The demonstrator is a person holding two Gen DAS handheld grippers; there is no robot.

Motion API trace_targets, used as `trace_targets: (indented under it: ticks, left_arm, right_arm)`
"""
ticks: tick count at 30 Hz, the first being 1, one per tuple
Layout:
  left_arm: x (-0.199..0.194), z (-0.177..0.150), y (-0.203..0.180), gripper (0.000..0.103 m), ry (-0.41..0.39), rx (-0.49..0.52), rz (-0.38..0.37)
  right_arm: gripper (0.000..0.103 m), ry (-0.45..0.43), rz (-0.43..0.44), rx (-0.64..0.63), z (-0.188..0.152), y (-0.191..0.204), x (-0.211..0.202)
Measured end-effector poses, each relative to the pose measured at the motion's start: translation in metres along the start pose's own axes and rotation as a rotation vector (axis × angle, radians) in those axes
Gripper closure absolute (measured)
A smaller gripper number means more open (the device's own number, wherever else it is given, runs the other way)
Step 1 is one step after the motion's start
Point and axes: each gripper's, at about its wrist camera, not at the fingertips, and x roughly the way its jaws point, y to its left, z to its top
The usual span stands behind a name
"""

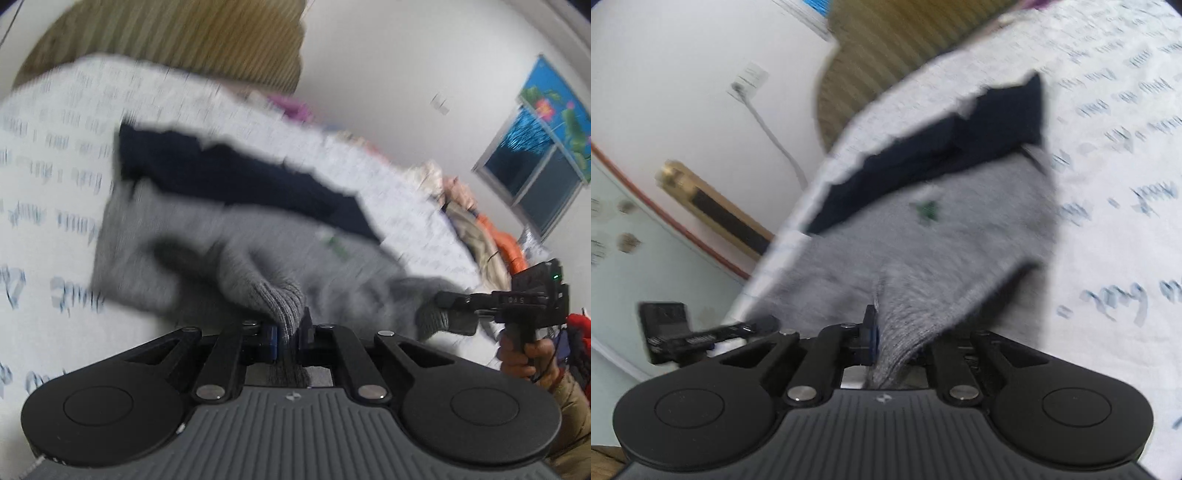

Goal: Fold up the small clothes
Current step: 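Lift the sweater side with both grippers and fold it over the body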

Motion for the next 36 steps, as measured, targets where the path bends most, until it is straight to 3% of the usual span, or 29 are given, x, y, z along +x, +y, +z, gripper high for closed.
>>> trace_targets:
  ticks: [6,11,16,22,28,32,36]
  left_arm:
    - [-0.041,0.037,-0.022,0.095,-0.175,0.048,0.008]
    - [-0.04,0.081,-0.026,0.096,-0.252,0.051,0.079]
    - [-0.021,0.127,-0.017,0.095,-0.269,0.038,0.177]
    - [0.024,0.177,0.007,0.095,-0.196,-0.025,0.252]
    - [0.087,0.217,0.021,0.095,-0.093,0.042,0.354]
    - [0.139,0.232,0.042,0.095,-0.026,0.061,0.42]
    - [0.188,0.232,0.071,0.092,0.051,0.016,0.446]
  right_arm:
    - [0.095,-0.102,0.118,-0.064,0.034,0.035,-0.006]
    - [0.095,-0.18,0.093,-0.088,0.069,0.04,0.002]
    - [0.095,-0.274,0.039,-0.062,0.102,0.034,0.011]
    - [0.095,-0.333,-0.012,0.015,0.142,0.003,0.029]
    - [0.095,-0.331,-0.06,0.1,0.172,-0.035,0.061]
    - [0.095,-0.325,-0.088,0.155,0.186,-0.063,0.084]
    - [0.092,-0.295,-0.111,0.232,0.198,-0.092,0.109]
